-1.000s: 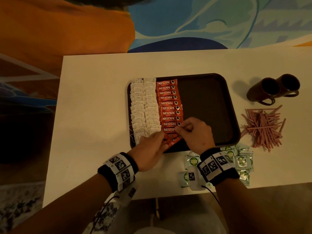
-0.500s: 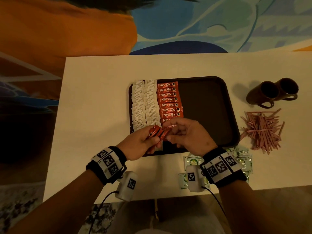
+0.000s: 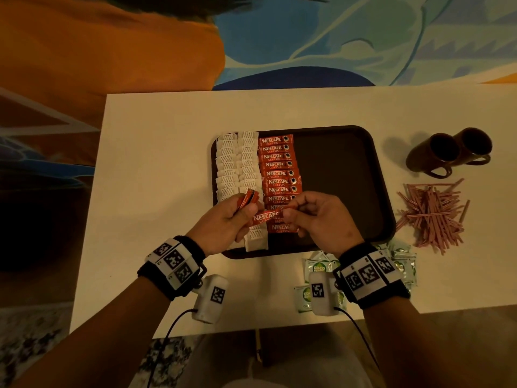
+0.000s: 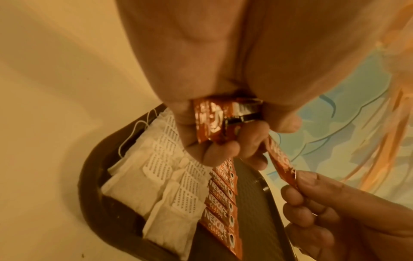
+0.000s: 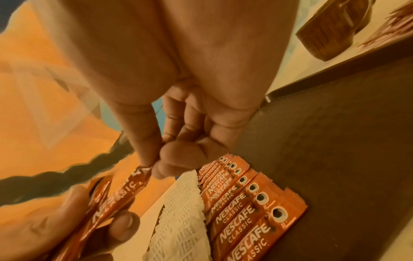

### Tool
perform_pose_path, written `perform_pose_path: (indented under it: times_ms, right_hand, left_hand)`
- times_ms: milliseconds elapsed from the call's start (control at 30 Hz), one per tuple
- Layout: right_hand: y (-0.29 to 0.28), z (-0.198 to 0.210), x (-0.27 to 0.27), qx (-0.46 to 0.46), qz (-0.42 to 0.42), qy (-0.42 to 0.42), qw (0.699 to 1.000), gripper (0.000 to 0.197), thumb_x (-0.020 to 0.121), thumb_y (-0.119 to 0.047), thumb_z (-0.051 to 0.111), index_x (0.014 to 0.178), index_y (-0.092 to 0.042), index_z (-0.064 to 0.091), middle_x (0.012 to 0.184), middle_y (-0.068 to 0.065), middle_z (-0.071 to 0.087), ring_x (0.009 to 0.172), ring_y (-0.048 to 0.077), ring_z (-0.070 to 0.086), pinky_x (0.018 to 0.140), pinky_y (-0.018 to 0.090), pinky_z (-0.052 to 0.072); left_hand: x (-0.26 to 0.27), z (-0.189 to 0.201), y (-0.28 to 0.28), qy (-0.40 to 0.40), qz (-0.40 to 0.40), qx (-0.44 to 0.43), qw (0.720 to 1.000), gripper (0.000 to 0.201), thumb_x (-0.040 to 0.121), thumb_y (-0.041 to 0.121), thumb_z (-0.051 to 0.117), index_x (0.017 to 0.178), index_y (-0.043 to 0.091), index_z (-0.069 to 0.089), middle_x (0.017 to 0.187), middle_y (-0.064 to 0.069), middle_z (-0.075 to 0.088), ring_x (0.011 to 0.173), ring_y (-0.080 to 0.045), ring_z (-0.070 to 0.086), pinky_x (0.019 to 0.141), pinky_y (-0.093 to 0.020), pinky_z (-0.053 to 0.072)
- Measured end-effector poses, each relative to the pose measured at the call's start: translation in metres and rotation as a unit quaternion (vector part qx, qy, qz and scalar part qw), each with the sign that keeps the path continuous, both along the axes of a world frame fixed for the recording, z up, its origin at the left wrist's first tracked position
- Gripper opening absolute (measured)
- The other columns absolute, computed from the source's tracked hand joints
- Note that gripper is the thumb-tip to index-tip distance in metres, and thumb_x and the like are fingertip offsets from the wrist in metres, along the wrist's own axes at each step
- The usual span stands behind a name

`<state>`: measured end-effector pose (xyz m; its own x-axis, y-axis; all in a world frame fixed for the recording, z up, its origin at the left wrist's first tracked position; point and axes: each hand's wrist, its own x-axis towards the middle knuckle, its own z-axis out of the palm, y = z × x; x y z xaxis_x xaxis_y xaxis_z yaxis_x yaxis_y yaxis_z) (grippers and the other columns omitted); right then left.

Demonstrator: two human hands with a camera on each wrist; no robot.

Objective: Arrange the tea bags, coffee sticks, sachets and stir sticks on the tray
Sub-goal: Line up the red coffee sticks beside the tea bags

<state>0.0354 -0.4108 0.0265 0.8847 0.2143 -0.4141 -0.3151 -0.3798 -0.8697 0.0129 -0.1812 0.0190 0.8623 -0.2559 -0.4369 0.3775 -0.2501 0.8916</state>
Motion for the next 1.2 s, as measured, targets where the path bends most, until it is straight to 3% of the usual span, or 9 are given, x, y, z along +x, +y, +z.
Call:
perform_pose_path:
  times_ms: [100,233,400,600,733,900,1000,1067,1200]
  right_hand:
    - [-0.002,0.001,-0.001,0.023,-0.028,0.010,0.999,0.007,0.091,-0.017,0.077,0.096,-0.014,0.073,0.083,0.006,0.076,0.069,0.016,0.069,0.062,0.027,0.055]
    - [0.002,0.005,-0.006,0.061,-0.023,0.040,0.997,0.018,0.087,-0.020,0.080,0.103,-0.013,0.074,0.092,0.006,0.078,0.080,0.023,0.075,0.064,0.033,0.061]
    - [0.008,0.003,-0.011,0.099,-0.048,0.071,0.991,0.028,0.080,-0.009,0.085,0.104,-0.006,0.071,0.086,0.012,0.077,0.070,0.024,0.073,0.063,0.029,0.060]
    - [-0.005,0.002,-0.011,0.113,-0.080,0.114,0.984,0.025,0.079,-0.005,0.084,0.101,-0.004,0.072,0.090,0.014,0.078,0.073,0.023,0.073,0.066,0.029,0.061]
    - [-0.015,-0.001,-0.011,0.097,-0.091,0.120,0.984,0.019,0.084,-0.010,0.080,0.101,-0.007,0.075,0.093,0.011,0.079,0.081,0.023,0.074,0.072,0.032,0.060]
    - [-0.041,-0.013,-0.013,0.011,-0.123,0.113,0.986,0.008,0.084,-0.017,0.081,0.092,-0.019,0.079,0.094,-0.002,0.079,0.093,0.018,0.072,0.077,0.034,0.053]
    - [-0.046,-0.026,-0.016,-0.051,-0.117,0.128,0.983,0.009,0.082,-0.018,0.084,0.089,-0.021,0.078,0.089,-0.005,0.079,0.091,0.017,0.071,0.077,0.035,0.055]
    - [-0.042,-0.035,-0.020,-0.107,-0.103,0.121,0.981,0.012,0.081,-0.019,0.085,0.088,-0.020,0.076,0.087,-0.005,0.077,0.089,0.014,0.072,0.080,0.032,0.057]
    - [-0.029,-0.045,-0.024,-0.244,-0.066,0.076,0.965,0.020,0.079,-0.030,0.087,0.088,-0.024,0.071,0.086,-0.010,0.071,0.084,0.006,0.067,0.071,0.021,0.052]
  left_hand:
    - [0.001,-0.003,0.001,-0.005,-0.012,0.023,1.000,0.019,0.104,0.027,0.054,0.117,0.015,0.063,0.069,0.010,0.055,0.059,-0.009,0.049,0.060,-0.028,0.045]
    - [0.001,-0.005,-0.005,-0.055,-0.029,0.120,0.991,0.009,0.100,0.027,0.064,0.108,0.024,0.064,0.068,0.033,0.062,0.060,0.010,0.057,0.062,-0.017,0.040]
    - [0.000,-0.005,-0.011,-0.082,-0.039,0.142,0.986,0.007,0.097,0.024,0.068,0.102,0.026,0.065,0.091,0.019,0.069,0.083,0.008,0.064,0.068,-0.005,0.042]
    - [0.000,-0.005,-0.008,-0.077,-0.041,0.121,0.989,0.011,0.097,0.016,0.067,0.108,0.019,0.064,0.101,0.014,0.071,0.088,0.012,0.062,0.074,-0.001,0.041]
    - [0.001,-0.009,-0.010,-0.066,-0.055,0.122,0.989,0.011,0.098,0.023,0.067,0.108,0.021,0.066,0.103,0.014,0.071,0.092,0.008,0.064,0.075,-0.003,0.044]
    - [-0.002,-0.015,0.002,-0.065,-0.033,0.155,0.985,0.008,0.098,0.032,0.066,0.106,0.030,0.064,0.101,0.021,0.071,0.093,0.011,0.064,0.075,-0.004,0.043]
    - [-0.006,-0.020,0.009,-0.052,-0.024,0.166,0.985,0.008,0.098,0.034,0.065,0.105,0.030,0.065,0.099,0.018,0.073,0.093,0.004,0.066,0.080,-0.014,0.046]
    - [-0.009,-0.022,0.010,-0.046,-0.031,0.169,0.984,0.006,0.099,0.034,0.064,0.103,0.031,0.065,0.097,0.016,0.073,0.092,0.003,0.066,0.080,-0.017,0.047]
    - [-0.012,-0.021,0.008,-0.043,-0.044,0.175,0.983,0.006,0.099,0.033,0.063,0.104,0.030,0.065,0.095,0.015,0.074,0.092,0.001,0.067,0.083,-0.019,0.049]
